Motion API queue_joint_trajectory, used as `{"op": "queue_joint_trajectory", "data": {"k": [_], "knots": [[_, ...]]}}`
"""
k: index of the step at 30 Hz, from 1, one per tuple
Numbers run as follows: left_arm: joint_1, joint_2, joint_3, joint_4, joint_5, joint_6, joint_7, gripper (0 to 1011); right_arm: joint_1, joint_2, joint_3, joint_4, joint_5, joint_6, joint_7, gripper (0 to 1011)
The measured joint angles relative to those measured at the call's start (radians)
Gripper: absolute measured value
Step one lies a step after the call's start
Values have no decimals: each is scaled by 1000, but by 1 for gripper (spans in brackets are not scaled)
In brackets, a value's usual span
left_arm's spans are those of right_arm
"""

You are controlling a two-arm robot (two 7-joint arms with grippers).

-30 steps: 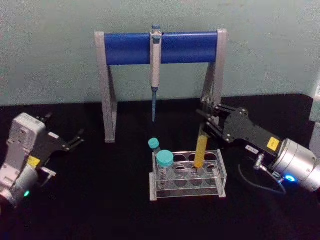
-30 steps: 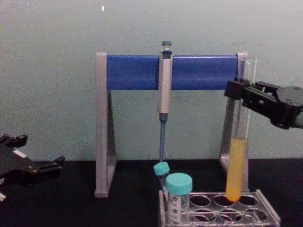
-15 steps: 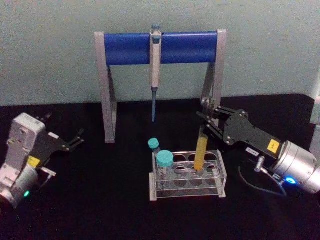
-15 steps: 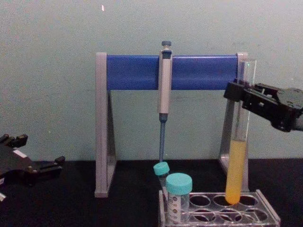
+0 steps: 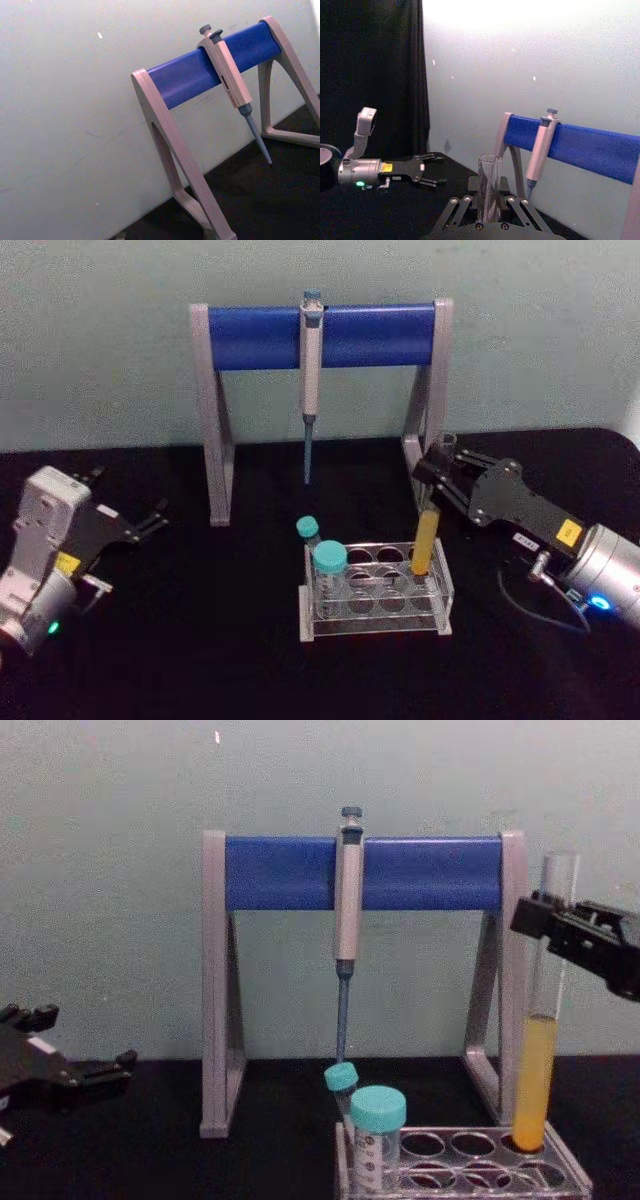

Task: Pick up the test tube from the test tube rack, shake it, then place it back into the test tube rack.

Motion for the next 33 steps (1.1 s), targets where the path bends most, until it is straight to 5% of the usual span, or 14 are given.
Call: {"op": "queue_joint_trajectory", "data": {"k": [33], "knots": [[0,0,0,0,0,0,0,1001,5,-19,-1,93,-12,20,9,237]]}}
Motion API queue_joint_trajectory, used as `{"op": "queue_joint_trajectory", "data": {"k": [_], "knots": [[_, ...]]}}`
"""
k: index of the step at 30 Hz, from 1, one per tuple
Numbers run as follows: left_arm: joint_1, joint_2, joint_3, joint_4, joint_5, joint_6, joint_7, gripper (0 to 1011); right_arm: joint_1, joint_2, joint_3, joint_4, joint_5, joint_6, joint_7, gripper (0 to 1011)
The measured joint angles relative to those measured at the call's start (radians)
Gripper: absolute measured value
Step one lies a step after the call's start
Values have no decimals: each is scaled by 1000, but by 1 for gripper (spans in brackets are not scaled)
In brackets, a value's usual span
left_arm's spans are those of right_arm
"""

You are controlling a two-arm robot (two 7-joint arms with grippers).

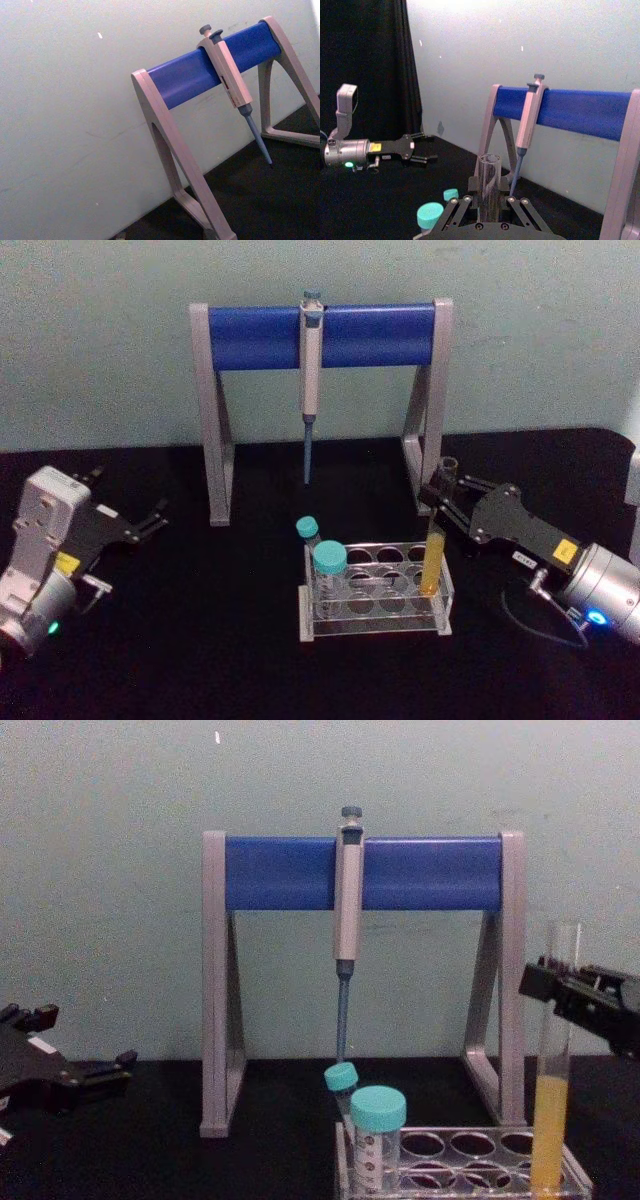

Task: Pick up the test tube from the test tube rack, shake it, then place it back into the test tube rack.

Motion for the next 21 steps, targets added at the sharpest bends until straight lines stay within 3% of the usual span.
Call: {"op": "queue_joint_trajectory", "data": {"k": [21], "knots": [[0,0,0,0,0,0,0,1001,20,-16,-19,61,-17,9,11,237]]}}
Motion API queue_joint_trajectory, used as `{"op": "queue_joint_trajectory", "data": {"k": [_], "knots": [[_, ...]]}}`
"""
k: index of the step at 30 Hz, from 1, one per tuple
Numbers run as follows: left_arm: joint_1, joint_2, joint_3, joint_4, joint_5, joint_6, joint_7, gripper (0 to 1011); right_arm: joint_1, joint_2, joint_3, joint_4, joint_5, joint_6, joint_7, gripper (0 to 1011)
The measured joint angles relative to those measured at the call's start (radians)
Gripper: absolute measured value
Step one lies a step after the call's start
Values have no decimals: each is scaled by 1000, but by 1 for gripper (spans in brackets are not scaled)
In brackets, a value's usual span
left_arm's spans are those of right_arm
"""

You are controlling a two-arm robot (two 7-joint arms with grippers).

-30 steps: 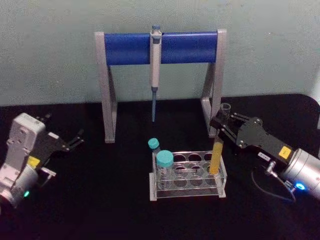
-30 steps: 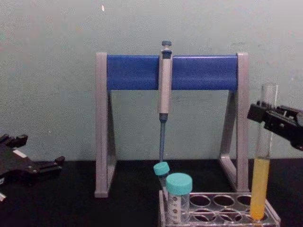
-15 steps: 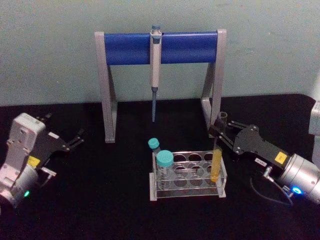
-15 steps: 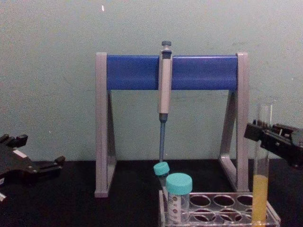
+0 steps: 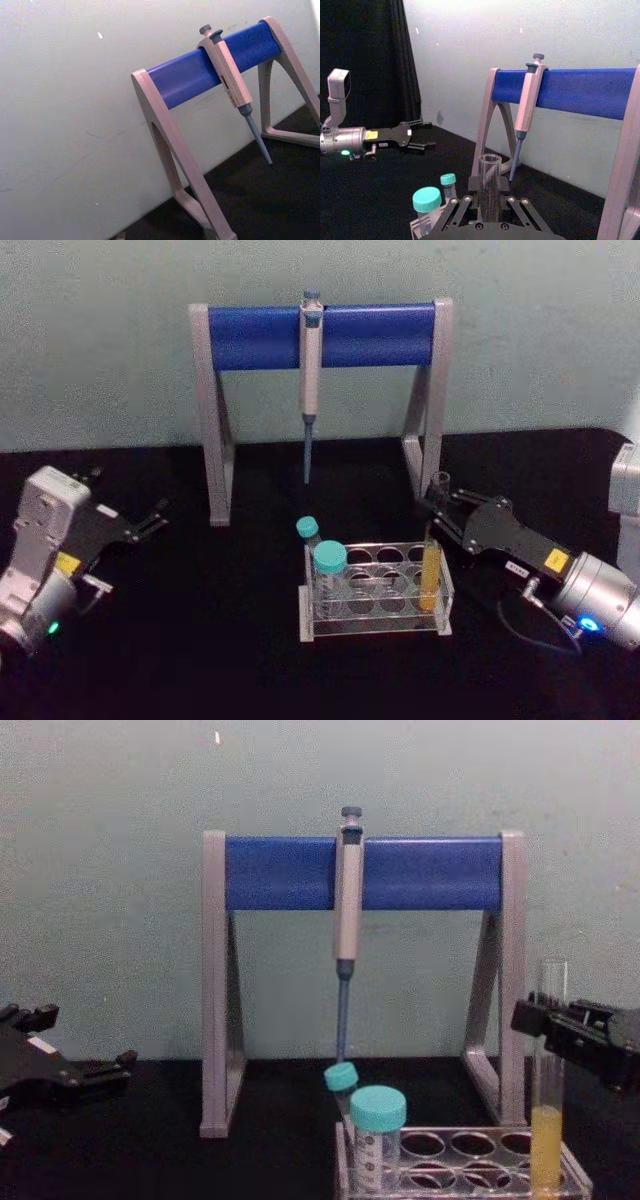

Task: Pick up the test tube from the test tube rack, shake it, then place it back into the test tube rack.

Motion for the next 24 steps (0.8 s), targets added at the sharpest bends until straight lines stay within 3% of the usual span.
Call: {"op": "queue_joint_trajectory", "data": {"k": [24], "knots": [[0,0,0,0,0,0,0,1001,19,-2,-21,24,-29,27,-8,237]]}}
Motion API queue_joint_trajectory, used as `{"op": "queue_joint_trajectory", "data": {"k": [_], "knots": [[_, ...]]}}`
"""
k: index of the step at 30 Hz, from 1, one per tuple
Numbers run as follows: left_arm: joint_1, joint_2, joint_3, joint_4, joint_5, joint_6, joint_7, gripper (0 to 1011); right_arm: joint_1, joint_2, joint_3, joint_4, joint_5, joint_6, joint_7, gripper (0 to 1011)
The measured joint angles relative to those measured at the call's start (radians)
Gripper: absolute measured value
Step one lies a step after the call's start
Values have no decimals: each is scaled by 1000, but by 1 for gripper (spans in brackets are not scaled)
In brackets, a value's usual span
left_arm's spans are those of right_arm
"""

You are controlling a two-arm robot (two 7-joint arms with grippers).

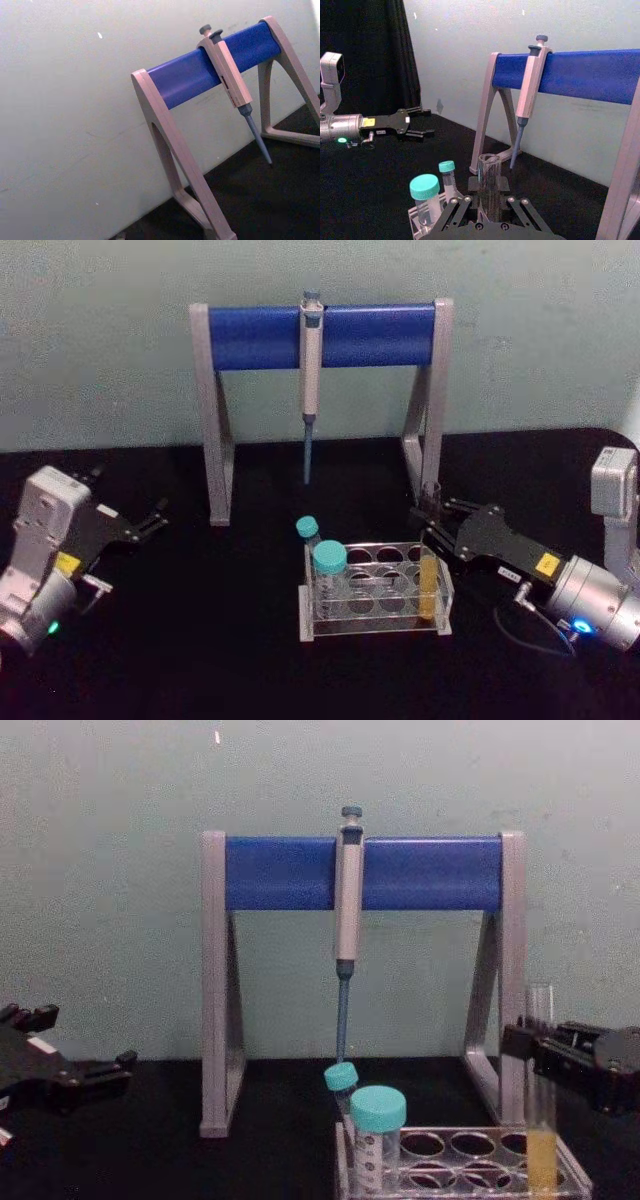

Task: Pick up the test tube from the test tube rack, shake it, then place it back into the test tube rack.

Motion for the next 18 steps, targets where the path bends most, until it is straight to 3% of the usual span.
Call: {"op": "queue_joint_trajectory", "data": {"k": [18], "knots": [[0,0,0,0,0,0,0,1001,1,-3,-2,4,-6,2,-10,237]]}}
